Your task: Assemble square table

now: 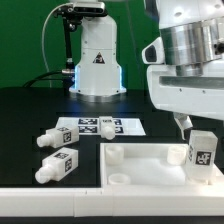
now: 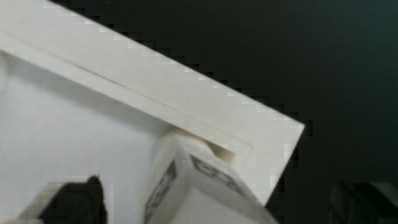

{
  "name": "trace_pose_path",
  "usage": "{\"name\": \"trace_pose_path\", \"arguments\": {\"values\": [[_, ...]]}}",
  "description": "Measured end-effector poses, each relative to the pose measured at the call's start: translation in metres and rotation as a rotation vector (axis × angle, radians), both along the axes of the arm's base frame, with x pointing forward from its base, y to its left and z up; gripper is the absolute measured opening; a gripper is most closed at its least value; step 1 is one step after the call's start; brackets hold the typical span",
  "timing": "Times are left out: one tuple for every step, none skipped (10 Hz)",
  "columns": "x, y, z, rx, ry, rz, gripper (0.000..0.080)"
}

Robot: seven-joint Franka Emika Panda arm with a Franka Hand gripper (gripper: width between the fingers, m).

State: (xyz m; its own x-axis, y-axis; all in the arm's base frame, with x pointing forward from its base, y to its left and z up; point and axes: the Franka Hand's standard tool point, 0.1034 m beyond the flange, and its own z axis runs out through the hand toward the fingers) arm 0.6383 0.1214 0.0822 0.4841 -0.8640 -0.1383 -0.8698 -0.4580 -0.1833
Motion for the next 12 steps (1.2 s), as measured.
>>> {"name": "trace_pose_path", "arguments": {"values": [[0.000, -0.001, 0.000, -0.008, -0.013, 0.064, 0.0643], [0.000, -0.001, 0.000, -0.017, -0.032, 0.154, 0.0648], [0.000, -0.001, -0.001, -0.027, -0.047, 0.243, 0.0648], [0.000, -0.005, -0.001, -0.082, -0.056, 0.508, 0.0649], [0.003, -0.005, -0.003, -0.122, -0.063, 0.679, 0.0649], [0.003, -0.005, -0.006, -0.119, -0.061, 0.662, 0.0649], [0.003, -0.005, -0.006, -0.118, -0.057, 0.639, 0.0557], [0.003, -0.005, -0.006, -0.118, -0.058, 0.643, 0.0557], [0.003, -0.005, -0.006, -0.116, -0.052, 0.615, 0.0357], [0.002, -0.008, -0.007, -0.114, -0.036, 0.553, 0.0296], [0.003, -0.010, -0.006, -0.095, -0.022, 0.433, 0.0296], [0.003, -0.013, -0.006, -0.073, -0.004, 0.304, 0.0293]]}}
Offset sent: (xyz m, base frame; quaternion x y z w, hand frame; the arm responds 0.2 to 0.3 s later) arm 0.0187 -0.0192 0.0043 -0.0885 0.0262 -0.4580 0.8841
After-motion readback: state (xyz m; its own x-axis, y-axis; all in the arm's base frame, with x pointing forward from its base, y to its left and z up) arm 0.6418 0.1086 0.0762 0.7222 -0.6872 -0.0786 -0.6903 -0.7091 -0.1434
